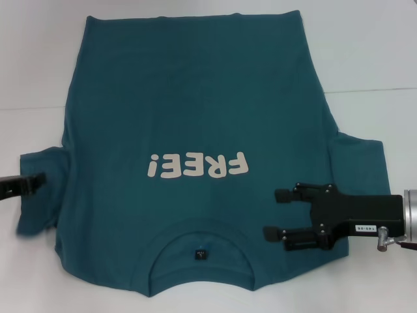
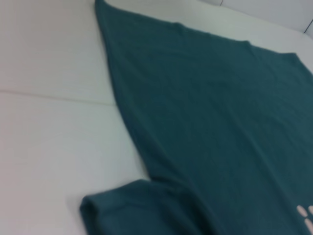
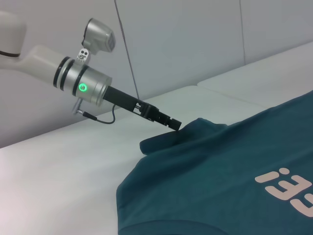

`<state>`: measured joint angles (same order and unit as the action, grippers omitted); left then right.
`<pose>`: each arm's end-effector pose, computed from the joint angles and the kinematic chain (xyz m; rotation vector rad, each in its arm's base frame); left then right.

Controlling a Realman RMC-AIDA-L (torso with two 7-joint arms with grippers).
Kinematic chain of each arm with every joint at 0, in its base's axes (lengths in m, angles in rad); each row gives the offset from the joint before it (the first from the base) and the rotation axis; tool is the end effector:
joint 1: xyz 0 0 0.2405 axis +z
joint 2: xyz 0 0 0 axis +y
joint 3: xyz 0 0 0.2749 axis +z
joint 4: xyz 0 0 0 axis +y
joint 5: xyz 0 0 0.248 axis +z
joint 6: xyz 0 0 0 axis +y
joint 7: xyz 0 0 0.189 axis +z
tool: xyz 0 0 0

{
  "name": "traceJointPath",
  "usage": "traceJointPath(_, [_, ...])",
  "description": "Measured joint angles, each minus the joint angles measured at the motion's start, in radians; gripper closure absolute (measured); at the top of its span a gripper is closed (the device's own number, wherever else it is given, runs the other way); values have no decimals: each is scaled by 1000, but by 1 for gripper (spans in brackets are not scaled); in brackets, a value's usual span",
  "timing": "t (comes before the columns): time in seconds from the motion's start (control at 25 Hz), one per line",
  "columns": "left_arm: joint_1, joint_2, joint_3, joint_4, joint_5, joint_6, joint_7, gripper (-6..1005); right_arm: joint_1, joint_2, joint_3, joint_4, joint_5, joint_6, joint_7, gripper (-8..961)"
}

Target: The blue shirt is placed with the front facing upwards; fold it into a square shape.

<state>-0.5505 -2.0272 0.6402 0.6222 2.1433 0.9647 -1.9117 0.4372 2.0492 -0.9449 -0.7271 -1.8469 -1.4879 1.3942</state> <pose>-0.3833 0.4555 0.0003 -2.0244 -1.2825 -0.3936 0.2872 0.3739 -0.0516 -2.7630 0.5723 0.6167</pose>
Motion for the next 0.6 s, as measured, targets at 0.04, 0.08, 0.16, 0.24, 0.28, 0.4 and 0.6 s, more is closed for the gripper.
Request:
traceJointPath(0.04, [1,-1,-2,8,0,8,-2,969,0,0,0,0,0,0,2,33])
traceJointPath(0.08, [2,-2,-5,17,-1,17,-4,969,0,-1,0,0,0,0,2,33])
traceJointPath(0.16, [2,-3,-6,26,-1,28,-7,967,0,-1,0,-1,0,0,4,33])
traceJointPath(0.24, [2,-3,-6,28,-1,32,-9,957,0,-1,0,-1,1,0,6,33])
traceJointPath(0.28, [2,-3,-7,28,-1,32,-9,952,0,-1,0,-1,2,0,6,33])
traceJointPath(0.4, [7,-2,-7,30,3,21,-8,937,0,-1,0,-1,1,0,6,33])
traceJointPath(0.6, [33,-2,-9,36,2,-23,-74,912,0,-1,0,-3,1,0,7,34])
